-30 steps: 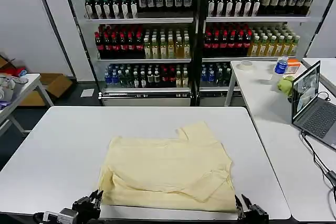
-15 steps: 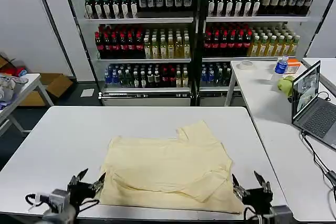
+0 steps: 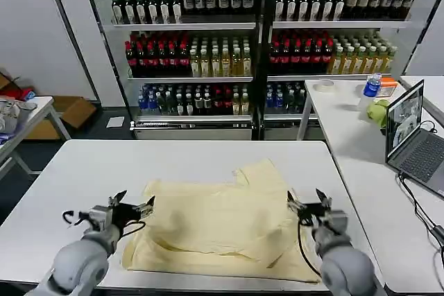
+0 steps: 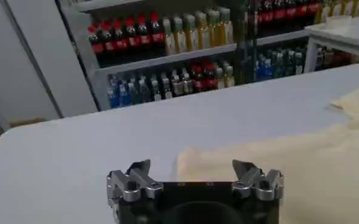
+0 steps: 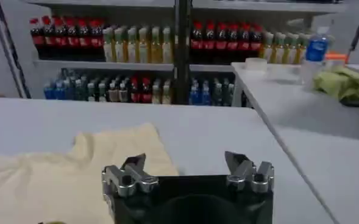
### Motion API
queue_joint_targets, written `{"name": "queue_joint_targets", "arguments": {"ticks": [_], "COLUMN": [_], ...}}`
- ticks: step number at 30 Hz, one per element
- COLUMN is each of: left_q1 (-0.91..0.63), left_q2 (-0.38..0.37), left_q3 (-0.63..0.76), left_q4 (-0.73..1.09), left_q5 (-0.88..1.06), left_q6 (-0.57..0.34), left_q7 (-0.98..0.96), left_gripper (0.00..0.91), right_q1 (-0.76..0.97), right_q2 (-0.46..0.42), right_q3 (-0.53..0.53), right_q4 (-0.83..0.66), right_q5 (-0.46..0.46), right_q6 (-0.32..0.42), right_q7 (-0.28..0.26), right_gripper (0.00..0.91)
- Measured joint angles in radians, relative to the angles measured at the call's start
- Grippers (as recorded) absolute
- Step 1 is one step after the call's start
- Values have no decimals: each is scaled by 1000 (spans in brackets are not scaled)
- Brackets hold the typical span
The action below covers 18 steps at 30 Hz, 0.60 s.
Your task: Fold and organize the clothes.
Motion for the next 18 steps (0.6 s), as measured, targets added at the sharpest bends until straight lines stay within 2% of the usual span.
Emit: {"name": "queue_joint_targets", "arguments": {"ticks": [9,18], "left_q1": [-186,-286], "left_q2": [-33,-56], "left_q3": [115,182], "left_q4": [166,282], "left_q5": [-22,-29], "left_q6": [1,1], "left_q7": [-9,-10], "left_gripper": [907,907], "right_q1": [191,292], "right_q2": [40,84], "right_q3": [-79,-117], "right_q4": [-193,-334], "right_q5": [27,52], "right_q6": [-8,-12], "right_q7": [17,16], "right_gripper": [907,907]}}
